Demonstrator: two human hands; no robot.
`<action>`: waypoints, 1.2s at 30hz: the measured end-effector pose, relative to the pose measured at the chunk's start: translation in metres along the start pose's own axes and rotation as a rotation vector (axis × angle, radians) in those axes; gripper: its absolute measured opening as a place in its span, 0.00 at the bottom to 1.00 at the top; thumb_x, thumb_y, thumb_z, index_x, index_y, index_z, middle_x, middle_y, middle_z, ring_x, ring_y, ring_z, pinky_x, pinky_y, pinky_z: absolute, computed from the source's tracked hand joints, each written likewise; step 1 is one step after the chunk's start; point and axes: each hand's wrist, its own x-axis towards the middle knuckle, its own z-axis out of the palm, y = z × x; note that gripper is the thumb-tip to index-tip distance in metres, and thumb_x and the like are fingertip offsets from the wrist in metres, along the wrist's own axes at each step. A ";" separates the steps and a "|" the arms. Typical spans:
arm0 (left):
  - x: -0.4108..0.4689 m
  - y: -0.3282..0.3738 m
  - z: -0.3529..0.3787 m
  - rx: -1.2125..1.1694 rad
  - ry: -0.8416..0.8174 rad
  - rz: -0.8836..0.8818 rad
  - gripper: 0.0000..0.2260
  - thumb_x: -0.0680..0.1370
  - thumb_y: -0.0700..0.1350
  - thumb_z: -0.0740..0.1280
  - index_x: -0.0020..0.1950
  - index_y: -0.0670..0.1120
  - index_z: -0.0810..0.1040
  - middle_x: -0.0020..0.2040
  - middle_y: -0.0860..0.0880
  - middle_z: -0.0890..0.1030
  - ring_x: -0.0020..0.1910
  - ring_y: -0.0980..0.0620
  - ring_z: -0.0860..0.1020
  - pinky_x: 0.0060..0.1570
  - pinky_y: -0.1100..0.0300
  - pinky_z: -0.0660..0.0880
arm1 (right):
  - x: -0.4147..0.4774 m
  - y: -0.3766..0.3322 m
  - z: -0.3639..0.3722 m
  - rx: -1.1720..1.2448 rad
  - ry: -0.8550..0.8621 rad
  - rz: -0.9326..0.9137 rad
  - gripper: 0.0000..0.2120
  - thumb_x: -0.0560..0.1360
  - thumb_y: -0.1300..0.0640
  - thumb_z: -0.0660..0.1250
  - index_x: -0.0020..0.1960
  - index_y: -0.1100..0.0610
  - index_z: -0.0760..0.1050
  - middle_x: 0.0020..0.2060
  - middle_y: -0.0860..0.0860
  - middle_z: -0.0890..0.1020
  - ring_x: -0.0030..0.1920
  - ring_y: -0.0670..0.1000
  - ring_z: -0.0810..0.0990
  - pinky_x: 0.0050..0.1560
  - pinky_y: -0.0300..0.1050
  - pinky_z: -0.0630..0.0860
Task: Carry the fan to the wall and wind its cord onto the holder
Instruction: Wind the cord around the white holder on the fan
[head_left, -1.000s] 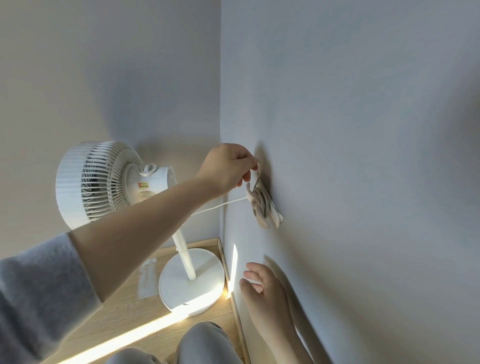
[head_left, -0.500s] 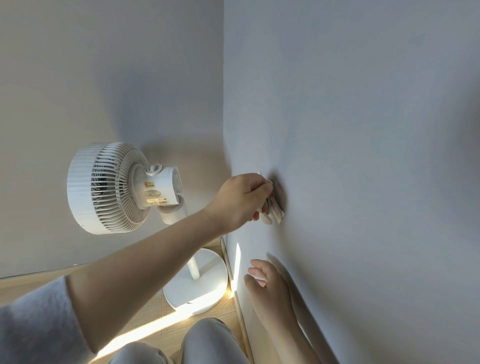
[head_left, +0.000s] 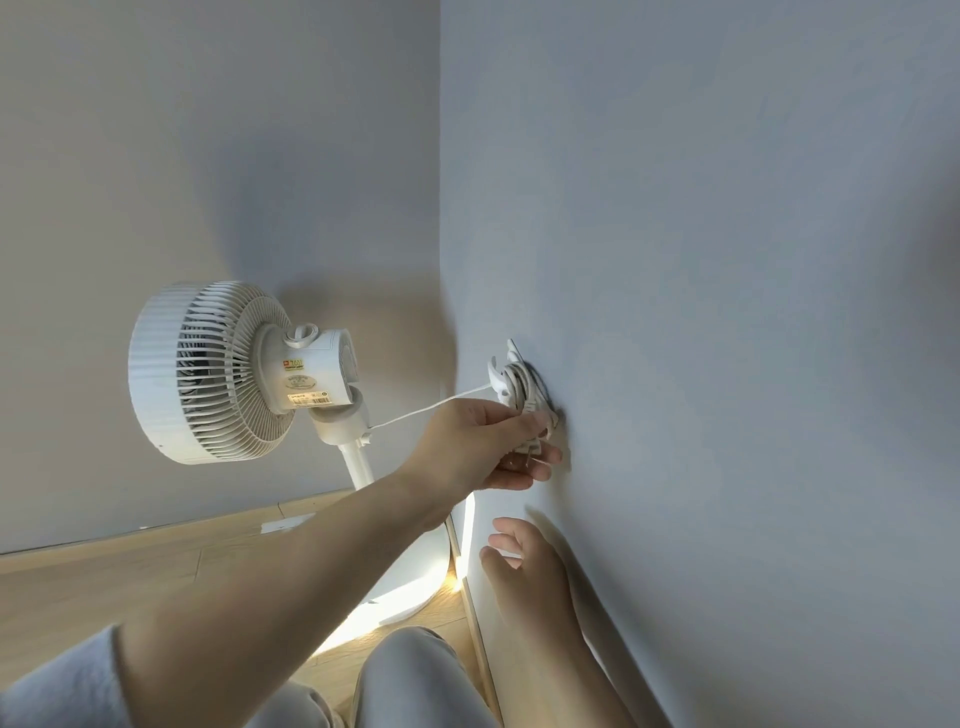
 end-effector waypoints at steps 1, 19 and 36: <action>-0.002 -0.002 0.000 -0.035 -0.010 -0.026 0.13 0.75 0.47 0.68 0.49 0.37 0.81 0.44 0.42 0.86 0.37 0.49 0.82 0.40 0.60 0.81 | 0.000 0.001 0.000 -0.005 0.002 0.000 0.18 0.75 0.57 0.63 0.64 0.51 0.72 0.59 0.45 0.79 0.51 0.41 0.75 0.47 0.33 0.72; 0.006 -0.010 -0.008 0.037 -0.051 -0.118 0.16 0.71 0.51 0.72 0.49 0.39 0.81 0.42 0.44 0.86 0.35 0.52 0.81 0.38 0.62 0.80 | 0.002 0.008 0.001 -0.024 0.003 0.002 0.18 0.74 0.57 0.63 0.64 0.51 0.72 0.50 0.39 0.75 0.49 0.40 0.75 0.42 0.30 0.71; 0.012 -0.020 -0.011 -0.063 -0.176 -0.168 0.11 0.72 0.50 0.72 0.49 0.46 0.80 0.44 0.48 0.85 0.35 0.54 0.80 0.39 0.63 0.79 | -0.005 0.025 0.004 0.009 -0.014 0.007 0.17 0.75 0.57 0.62 0.64 0.51 0.71 0.52 0.42 0.76 0.52 0.40 0.76 0.47 0.30 0.70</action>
